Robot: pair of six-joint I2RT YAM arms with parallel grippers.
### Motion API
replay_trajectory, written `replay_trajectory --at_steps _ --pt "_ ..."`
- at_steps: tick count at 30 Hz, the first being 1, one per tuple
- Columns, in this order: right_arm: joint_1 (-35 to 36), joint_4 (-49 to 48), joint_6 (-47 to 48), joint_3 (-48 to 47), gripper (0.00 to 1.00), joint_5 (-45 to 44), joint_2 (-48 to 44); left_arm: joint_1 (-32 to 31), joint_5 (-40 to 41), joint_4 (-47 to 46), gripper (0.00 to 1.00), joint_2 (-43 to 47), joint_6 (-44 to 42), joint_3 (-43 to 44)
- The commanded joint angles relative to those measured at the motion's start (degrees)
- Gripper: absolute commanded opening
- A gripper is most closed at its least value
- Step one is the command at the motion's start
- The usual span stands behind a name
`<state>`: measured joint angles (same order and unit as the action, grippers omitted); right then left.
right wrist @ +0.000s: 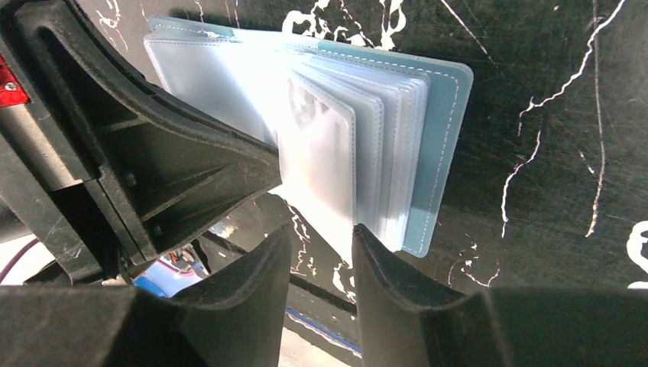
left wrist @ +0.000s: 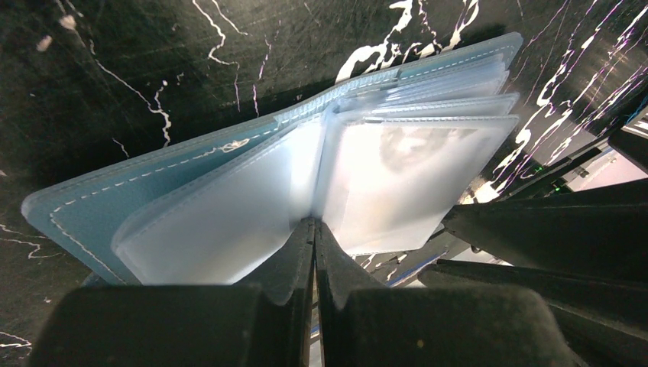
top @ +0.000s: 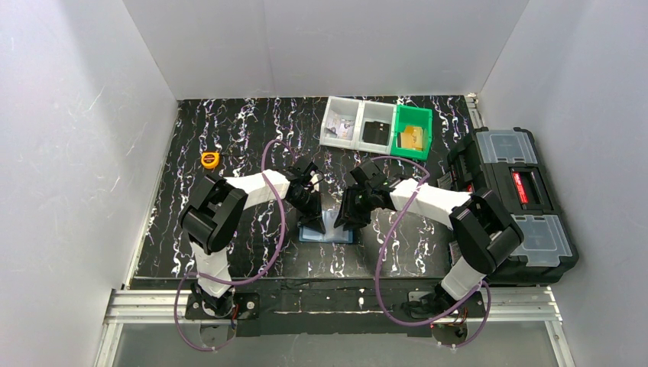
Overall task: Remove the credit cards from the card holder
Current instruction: Remove the credit card from the card holder.
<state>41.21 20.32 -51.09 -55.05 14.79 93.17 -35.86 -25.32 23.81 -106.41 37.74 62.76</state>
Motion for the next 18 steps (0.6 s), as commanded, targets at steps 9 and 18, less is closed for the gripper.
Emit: replay_trajectory --at_steps 9,18 --pt "-0.17 -2.11 -0.59 0.92 0.43 0.79 1.16 -1.61 6.16 3.61 0.00 -4.11 -1.69 -2.09" --pt "-0.17 -1.86 -0.50 1.99 0.43 0.17 0.56 -1.59 6.12 3.61 0.00 -4.31 -1.69 -2.41"
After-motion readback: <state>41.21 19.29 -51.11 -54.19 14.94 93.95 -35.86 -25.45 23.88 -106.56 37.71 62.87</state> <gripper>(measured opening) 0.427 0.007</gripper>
